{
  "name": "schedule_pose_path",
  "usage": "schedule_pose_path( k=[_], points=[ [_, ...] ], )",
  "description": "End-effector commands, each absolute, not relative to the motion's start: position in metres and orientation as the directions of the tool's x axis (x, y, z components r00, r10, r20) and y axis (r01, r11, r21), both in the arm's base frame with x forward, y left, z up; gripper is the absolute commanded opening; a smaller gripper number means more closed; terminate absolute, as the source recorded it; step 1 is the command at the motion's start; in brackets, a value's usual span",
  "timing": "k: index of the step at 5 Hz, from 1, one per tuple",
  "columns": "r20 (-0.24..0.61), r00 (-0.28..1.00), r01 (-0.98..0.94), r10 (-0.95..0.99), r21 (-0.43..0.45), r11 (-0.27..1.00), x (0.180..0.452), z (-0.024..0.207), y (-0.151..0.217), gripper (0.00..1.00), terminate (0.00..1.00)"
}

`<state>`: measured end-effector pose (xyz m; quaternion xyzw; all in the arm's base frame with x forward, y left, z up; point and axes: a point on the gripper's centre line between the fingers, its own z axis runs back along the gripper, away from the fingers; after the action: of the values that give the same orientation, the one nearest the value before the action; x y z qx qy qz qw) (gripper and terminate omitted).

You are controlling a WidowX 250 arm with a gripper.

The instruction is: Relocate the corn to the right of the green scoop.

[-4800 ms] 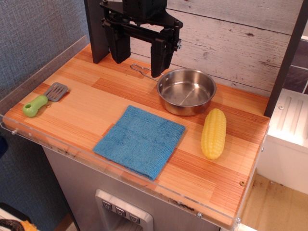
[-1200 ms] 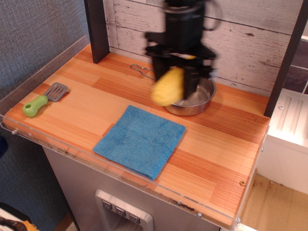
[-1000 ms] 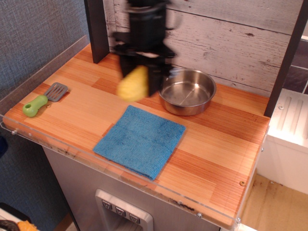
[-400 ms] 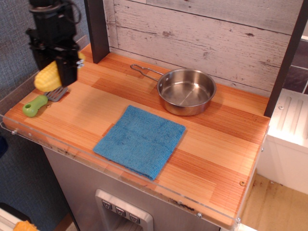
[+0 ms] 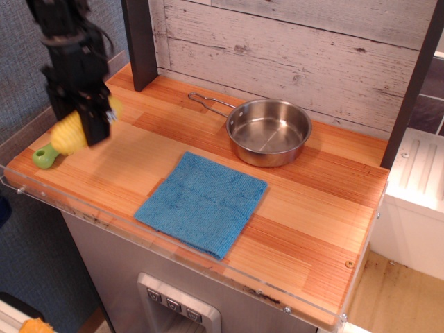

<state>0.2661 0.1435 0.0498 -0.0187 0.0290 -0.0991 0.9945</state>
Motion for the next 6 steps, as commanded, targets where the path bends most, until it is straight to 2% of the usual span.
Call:
schedule_pose_path(
  k=[1,2,4,5,6],
  points=[
    [-0.096,0.977,0.191,-0.189,0.005,0.982,0.274,0.038,0.123,0.00,0.00],
    [-0.128,0.983,0.135,-0.130,0.028,0.990,0.266,0.028,0.141,0.00,0.00],
    [-0.151,0.975,0.172,-0.164,0.037,0.984,0.270,0.024,0.133,0.00,0.00],
    [-0.157,0.969,0.201,-0.193,0.037,0.979,0.276,0.025,0.123,1.00,0.00],
    [-0.128,0.973,0.199,-0.190,0.059,0.978,0.281,0.038,0.120,1.00,0.00]
  ],
)
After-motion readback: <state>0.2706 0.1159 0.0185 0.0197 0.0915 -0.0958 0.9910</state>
